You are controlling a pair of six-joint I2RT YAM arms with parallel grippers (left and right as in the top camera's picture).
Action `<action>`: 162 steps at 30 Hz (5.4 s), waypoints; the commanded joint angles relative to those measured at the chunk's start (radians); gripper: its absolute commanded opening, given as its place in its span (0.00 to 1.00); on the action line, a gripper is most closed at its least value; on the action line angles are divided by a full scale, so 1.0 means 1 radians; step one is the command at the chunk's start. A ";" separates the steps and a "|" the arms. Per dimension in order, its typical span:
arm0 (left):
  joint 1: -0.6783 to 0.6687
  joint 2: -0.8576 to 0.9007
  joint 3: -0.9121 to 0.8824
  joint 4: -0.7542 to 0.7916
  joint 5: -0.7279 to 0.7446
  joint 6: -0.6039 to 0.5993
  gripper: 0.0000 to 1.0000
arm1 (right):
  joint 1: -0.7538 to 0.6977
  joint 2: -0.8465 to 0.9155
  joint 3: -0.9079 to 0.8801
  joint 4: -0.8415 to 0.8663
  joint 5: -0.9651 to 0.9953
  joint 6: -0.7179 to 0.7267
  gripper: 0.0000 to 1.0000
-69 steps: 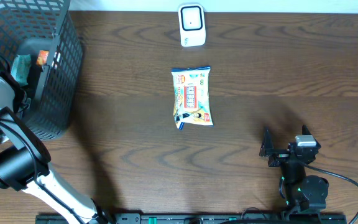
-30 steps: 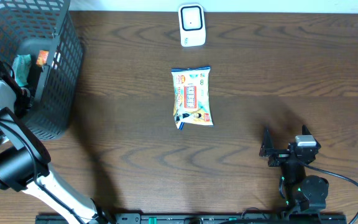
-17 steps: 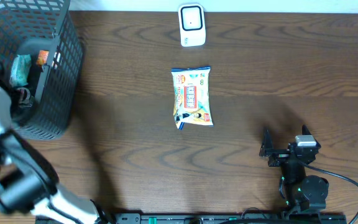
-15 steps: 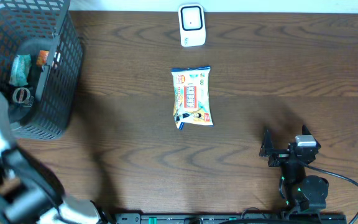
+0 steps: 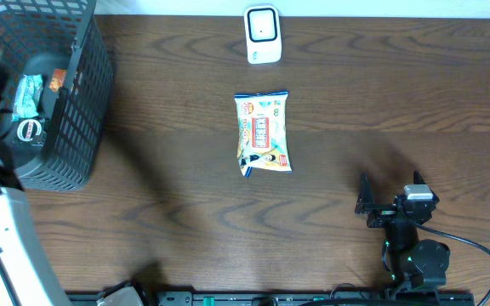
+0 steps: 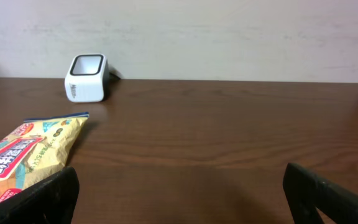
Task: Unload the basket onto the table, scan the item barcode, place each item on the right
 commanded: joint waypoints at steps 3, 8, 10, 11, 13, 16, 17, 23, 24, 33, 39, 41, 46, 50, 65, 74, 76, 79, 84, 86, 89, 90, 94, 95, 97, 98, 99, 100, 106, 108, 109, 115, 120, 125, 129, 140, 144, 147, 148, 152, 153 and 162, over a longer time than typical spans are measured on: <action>-0.264 0.005 0.006 -0.014 0.153 0.016 0.08 | -0.001 -0.006 -0.002 -0.006 0.001 -0.008 0.99; -0.511 0.051 0.006 -0.059 0.147 0.168 0.07 | -0.001 -0.006 -0.002 -0.006 0.001 -0.008 0.99; -0.588 0.079 0.006 -0.097 0.106 0.233 0.08 | -0.001 -0.006 -0.002 -0.006 0.001 -0.008 0.99; -0.624 0.095 0.006 -0.121 0.062 0.254 0.07 | -0.001 -0.006 -0.002 -0.006 0.001 -0.008 0.99; -0.690 0.135 0.006 -0.173 -0.043 0.285 0.07 | -0.001 -0.006 -0.002 -0.006 0.001 -0.008 0.99; -0.770 0.212 0.006 -0.246 -0.150 0.338 0.08 | -0.001 -0.006 -0.002 -0.006 0.001 -0.008 0.99; -0.789 0.239 0.006 -0.262 -0.171 0.346 0.07 | -0.001 -0.006 -0.002 -0.006 0.001 -0.008 0.99; -0.851 0.435 0.006 -0.283 -0.308 0.347 0.08 | -0.001 -0.006 -0.002 -0.006 0.001 -0.008 0.99; -0.853 0.469 0.006 -0.279 -0.307 0.347 0.08 | -0.001 -0.006 -0.002 -0.006 0.001 -0.008 0.99; -0.855 0.698 0.006 -0.274 -0.265 0.347 0.08 | -0.001 -0.006 -0.002 -0.006 0.001 -0.008 0.99; -0.866 0.743 0.006 -0.273 -0.229 0.343 0.11 | -0.001 -0.006 -0.002 -0.006 0.001 -0.008 0.99; -0.870 0.743 0.006 -0.261 -0.185 0.343 0.14 | -0.001 -0.006 -0.002 -0.006 0.001 -0.008 0.99; -0.877 0.743 0.006 -0.239 -0.143 0.343 0.21 | -0.001 -0.006 -0.002 -0.006 0.001 -0.008 0.99; -0.878 0.742 0.006 -0.235 -0.134 0.343 0.48 | -0.001 -0.006 -0.002 -0.006 0.001 -0.008 0.99; -0.819 0.423 0.060 -0.168 -0.139 0.343 0.84 | -0.001 -0.006 -0.002 -0.006 0.001 -0.008 0.99; -0.556 0.128 0.060 -0.077 -0.319 0.343 0.84 | -0.001 -0.006 -0.002 -0.006 0.001 -0.008 0.99; -0.474 0.087 0.060 -0.050 -0.319 0.343 0.84 | -0.001 -0.006 -0.002 -0.006 0.001 -0.008 0.99; -0.362 0.065 0.092 -0.060 -0.319 0.344 0.84 | -0.001 -0.006 -0.002 -0.006 0.001 -0.008 0.99; -0.217 0.143 0.265 -0.139 -0.174 0.370 0.84 | -0.001 -0.006 -0.002 -0.006 0.001 -0.008 0.99; -0.178 0.216 0.383 -0.206 -0.150 0.357 0.81 | -0.001 -0.006 -0.002 -0.006 0.001 -0.008 0.99; -0.149 0.369 0.567 -0.353 -0.224 0.379 0.80 | -0.001 -0.006 -0.002 -0.006 0.001 -0.008 0.99; -0.148 0.402 0.586 -0.367 -0.241 0.397 0.80 | -0.001 -0.006 -0.002 -0.006 0.001 -0.008 0.99; -0.148 0.500 0.589 -0.369 -0.360 0.404 0.81 | -0.001 -0.006 -0.002 -0.006 0.001 -0.008 0.99; -0.147 0.521 0.589 -0.369 -0.385 0.404 0.82 | -0.001 -0.006 -0.002 -0.006 0.001 -0.008 0.99; -0.137 0.584 0.589 -0.369 -0.465 0.422 0.91 | -0.001 -0.006 -0.002 -0.006 0.001 -0.008 0.99; -0.134 0.607 0.589 -0.369 -0.496 0.445 0.92 | -0.001 -0.006 -0.002 -0.006 0.001 -0.008 0.99; -0.132 0.626 0.589 -0.369 -0.515 0.468 0.93 | -0.001 -0.006 -0.002 -0.006 0.001 -0.008 0.99; -0.126 0.670 0.589 -0.367 -0.519 0.554 0.93 | -0.001 -0.006 -0.002 -0.006 0.001 -0.008 0.99; -0.092 0.812 0.587 -0.345 -0.519 0.708 0.93 | -0.001 -0.006 -0.002 -0.006 0.001 -0.008 0.99; -0.073 0.858 0.587 -0.327 -0.518 0.711 0.93 | -0.001 -0.006 -0.002 -0.006 0.001 -0.008 0.99; -0.065 0.877 0.587 -0.320 -0.518 0.711 0.93 | -0.001 -0.006 -0.002 -0.006 0.001 -0.008 0.99; -0.052 0.995 0.581 -0.309 -0.495 0.902 0.93 | -0.001 -0.006 -0.002 -0.006 0.001 -0.008 0.99; -0.053 1.054 0.566 -0.280 -0.503 0.971 0.93 | -0.001 -0.006 -0.002 -0.006 0.001 -0.008 0.99; -0.053 1.080 0.565 -0.249 -0.514 1.006 0.92 | -0.001 -0.006 -0.002 -0.006 0.001 -0.008 0.99; -0.053 1.086 0.565 -0.219 -0.514 1.006 0.86 | -0.001 -0.006 -0.002 -0.006 0.001 -0.008 0.99; -0.050 1.154 0.552 -0.203 -0.514 1.006 0.75 | -0.001 -0.006 -0.002 -0.006 0.001 -0.008 0.99; -0.045 1.175 0.552 -0.204 -0.514 1.005 0.43 | -0.001 -0.006 -0.002 -0.006 0.001 -0.008 0.99; -0.044 1.176 0.552 -0.207 -0.514 1.005 0.37 | -0.001 -0.006 -0.002 -0.006 0.001 -0.008 0.99; -0.044 1.175 0.552 -0.211 -0.514 1.005 0.32 | -0.001 -0.006 -0.002 -0.006 0.001 -0.008 0.99; -0.045 1.159 0.552 -0.241 -0.514 0.970 0.08 | -0.001 -0.006 -0.002 -0.006 0.001 -0.008 0.99; -0.045 1.148 0.552 -0.251 -0.514 0.942 0.08 | -0.001 -0.006 -0.002 -0.006 0.001 -0.008 0.99; -0.047 0.933 0.553 -0.320 -0.513 0.631 0.08 | -0.001 -0.006 -0.002 -0.006 0.001 -0.008 0.99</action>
